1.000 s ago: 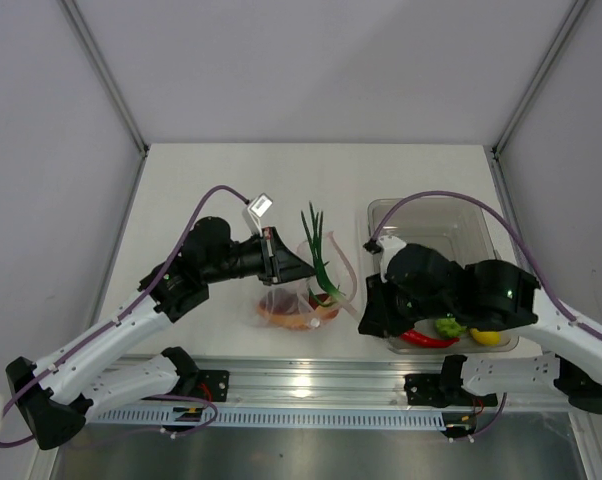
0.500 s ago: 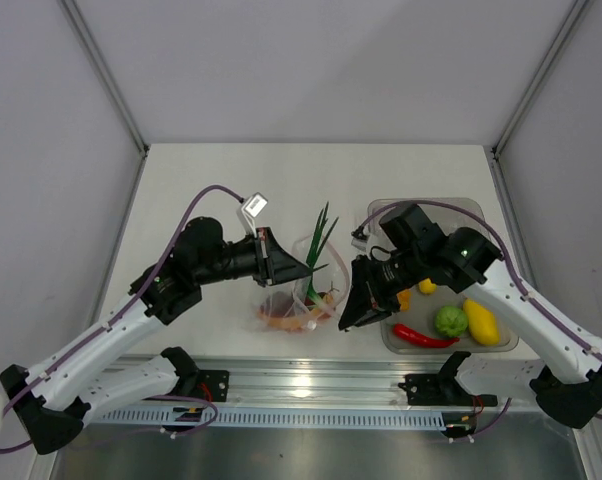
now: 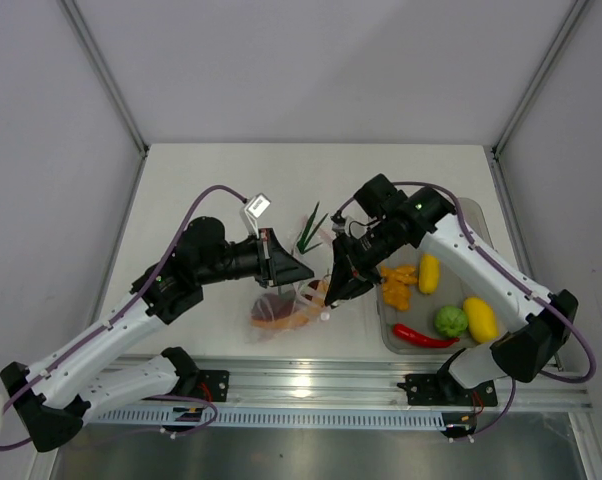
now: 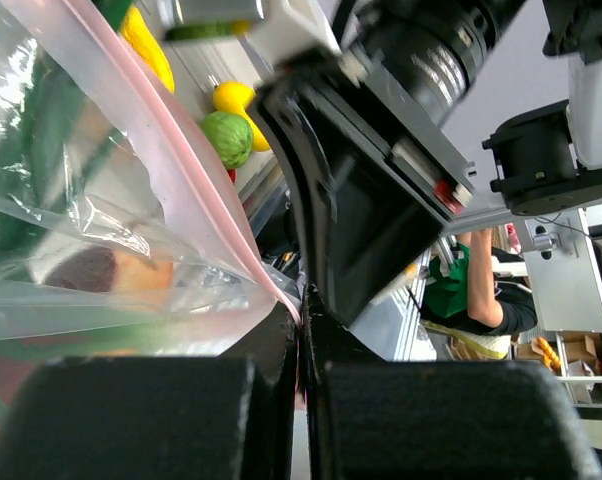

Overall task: Place the food in the zip-top bag and seal the zipper
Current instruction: Place the fake vegetable in the zipper food storage bag.

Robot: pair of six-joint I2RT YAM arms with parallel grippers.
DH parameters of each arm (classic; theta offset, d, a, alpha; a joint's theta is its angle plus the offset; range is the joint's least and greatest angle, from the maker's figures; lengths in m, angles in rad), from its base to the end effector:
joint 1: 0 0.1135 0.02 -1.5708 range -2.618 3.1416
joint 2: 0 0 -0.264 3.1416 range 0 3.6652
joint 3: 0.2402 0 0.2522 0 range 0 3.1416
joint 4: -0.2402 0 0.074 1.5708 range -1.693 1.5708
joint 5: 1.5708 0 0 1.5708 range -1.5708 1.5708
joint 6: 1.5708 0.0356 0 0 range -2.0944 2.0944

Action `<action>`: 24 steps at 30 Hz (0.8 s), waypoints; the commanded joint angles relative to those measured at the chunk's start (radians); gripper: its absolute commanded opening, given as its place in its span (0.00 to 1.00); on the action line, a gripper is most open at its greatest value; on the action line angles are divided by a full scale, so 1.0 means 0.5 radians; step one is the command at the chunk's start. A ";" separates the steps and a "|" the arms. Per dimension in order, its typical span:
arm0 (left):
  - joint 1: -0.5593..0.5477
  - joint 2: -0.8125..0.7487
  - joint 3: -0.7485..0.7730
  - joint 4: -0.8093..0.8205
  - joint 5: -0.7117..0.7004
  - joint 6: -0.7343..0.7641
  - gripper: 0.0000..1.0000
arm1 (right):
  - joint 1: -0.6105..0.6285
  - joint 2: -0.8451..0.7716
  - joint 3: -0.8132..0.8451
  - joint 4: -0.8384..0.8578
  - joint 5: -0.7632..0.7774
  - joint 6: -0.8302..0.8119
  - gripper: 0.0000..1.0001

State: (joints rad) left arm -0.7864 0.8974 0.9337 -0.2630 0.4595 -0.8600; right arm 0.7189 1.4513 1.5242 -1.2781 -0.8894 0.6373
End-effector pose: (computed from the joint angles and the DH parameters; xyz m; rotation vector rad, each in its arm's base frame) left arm 0.1309 -0.1535 0.3649 0.3045 2.0541 -1.5157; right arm 0.1797 0.1940 0.3632 0.3308 -2.5568 -1.2509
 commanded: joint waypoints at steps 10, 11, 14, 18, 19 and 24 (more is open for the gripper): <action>-0.065 -0.028 0.102 0.155 0.118 -0.081 0.01 | -0.119 0.316 0.409 -0.137 0.382 -0.354 0.01; -0.065 -0.031 0.102 0.152 0.112 -0.078 0.00 | -0.116 0.349 0.452 -0.168 0.465 -0.384 0.02; -0.065 -0.046 0.072 0.155 0.084 -0.075 0.01 | -0.115 0.401 0.602 -0.245 0.677 -0.486 0.05; -0.065 -0.025 0.038 0.167 0.081 -0.081 0.00 | -0.103 0.411 0.698 -0.297 0.855 -0.553 0.00; -0.065 -0.012 0.032 0.173 0.084 -0.081 0.01 | -0.094 0.408 0.685 -0.309 0.858 -0.572 0.00; -0.065 -0.006 0.038 0.088 -0.001 0.020 0.00 | 0.071 0.386 0.560 -0.364 0.788 -0.593 0.00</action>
State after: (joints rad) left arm -0.8059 0.8993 0.9329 -0.2493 0.4667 -0.8711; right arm 0.7048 1.6539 1.8267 -1.3621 -0.5190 0.3786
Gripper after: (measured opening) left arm 0.005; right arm 0.169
